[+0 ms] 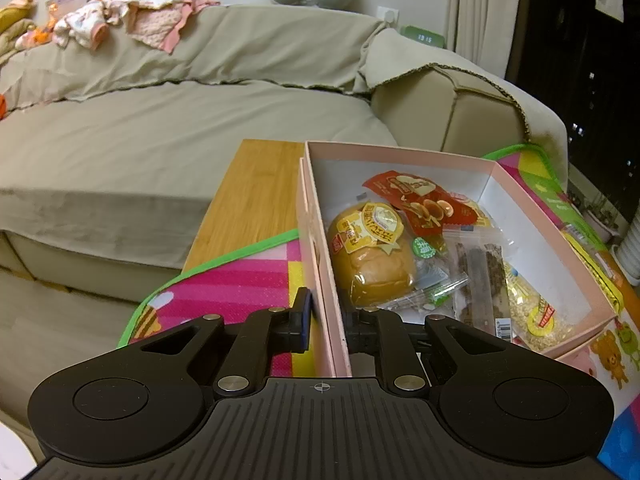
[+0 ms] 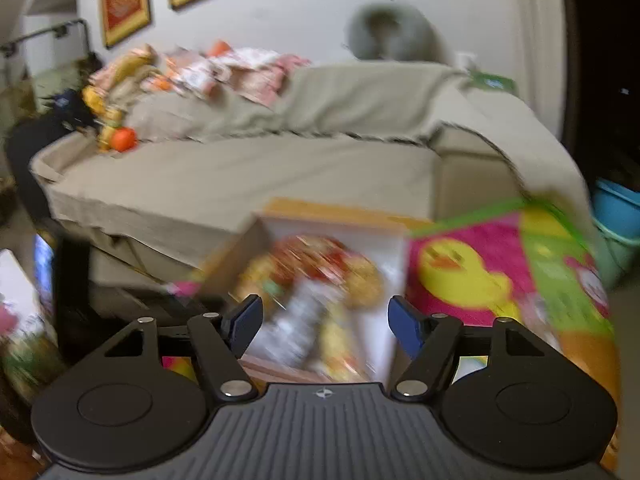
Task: Organize objects
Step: 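Drop the clear packet into the box with the right gripper, then grasp the yellow wafer bar with the right gripper and lift it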
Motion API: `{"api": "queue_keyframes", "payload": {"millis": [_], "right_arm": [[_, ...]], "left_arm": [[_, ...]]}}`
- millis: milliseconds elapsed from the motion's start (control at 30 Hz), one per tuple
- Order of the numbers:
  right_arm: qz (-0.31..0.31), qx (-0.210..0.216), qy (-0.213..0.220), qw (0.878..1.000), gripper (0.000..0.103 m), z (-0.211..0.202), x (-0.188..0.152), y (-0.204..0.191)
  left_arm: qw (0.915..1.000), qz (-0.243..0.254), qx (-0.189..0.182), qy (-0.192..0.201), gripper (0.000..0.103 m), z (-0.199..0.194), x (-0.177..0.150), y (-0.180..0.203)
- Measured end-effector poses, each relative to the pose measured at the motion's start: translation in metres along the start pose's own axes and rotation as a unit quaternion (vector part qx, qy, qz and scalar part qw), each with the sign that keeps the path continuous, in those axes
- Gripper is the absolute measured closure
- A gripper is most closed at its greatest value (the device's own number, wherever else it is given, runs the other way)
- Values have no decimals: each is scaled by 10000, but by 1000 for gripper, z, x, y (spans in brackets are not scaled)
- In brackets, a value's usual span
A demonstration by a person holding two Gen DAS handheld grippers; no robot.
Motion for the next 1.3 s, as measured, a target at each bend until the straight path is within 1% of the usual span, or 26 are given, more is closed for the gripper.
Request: {"api": "queue_keyframes", "payload": {"millis": [67,233,400,500,600,700,1067,1133,1200,1267,1300], "right_arm": [[117,-214,-132,9996,27,-1,-18,16],[411,-844,-460,9945,25,0,-60,58],[888,-1297,-680,9852,25,2,-84,101],[1060,-1516,-780,9796,24,7,-94,115],[1139,-1569,-864,9772,24,12,-101,121],[1117,-1607,-860,9769,21,13,-103,122],[1115,-1610,-876,9767,21,19,-105,124],[1021,-1651,-827,9775,21,22,-102,125],[785,-1774,-691,9786,26,26,-96,126],[545,-1930,-573,9780,43,32,-87,128],[484,-1938,-537,9784,44,36,-82,130]], "left_arm": [[10000,-1,-1,-3,87,0,0,0],[10000,-11,15,-5,87,0,0,0],[10000,-21,34,-18,88,0,0,0],[10000,-18,46,-29,88,0,0,0],[10000,-15,46,-36,88,0,-1,0],[10000,-15,47,-35,88,0,-1,0],[10000,-19,53,-42,88,0,-3,-1],[10000,-23,54,-41,88,-1,-3,-1],[10000,-22,51,-46,88,0,-3,-1],[10000,-22,50,-47,88,0,-3,-2],[10000,-22,52,-47,88,0,-3,-2]]}}
Point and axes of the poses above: each gripper's, at about its wrist camera, not at the fingertips, and z roughly the way its jaws point, y to its right, x to its top, the point moved 6 cm from there along z, roughly the way its jaws point, and after that the axes turned 2 degrees about -y, right-handed, at the moved point
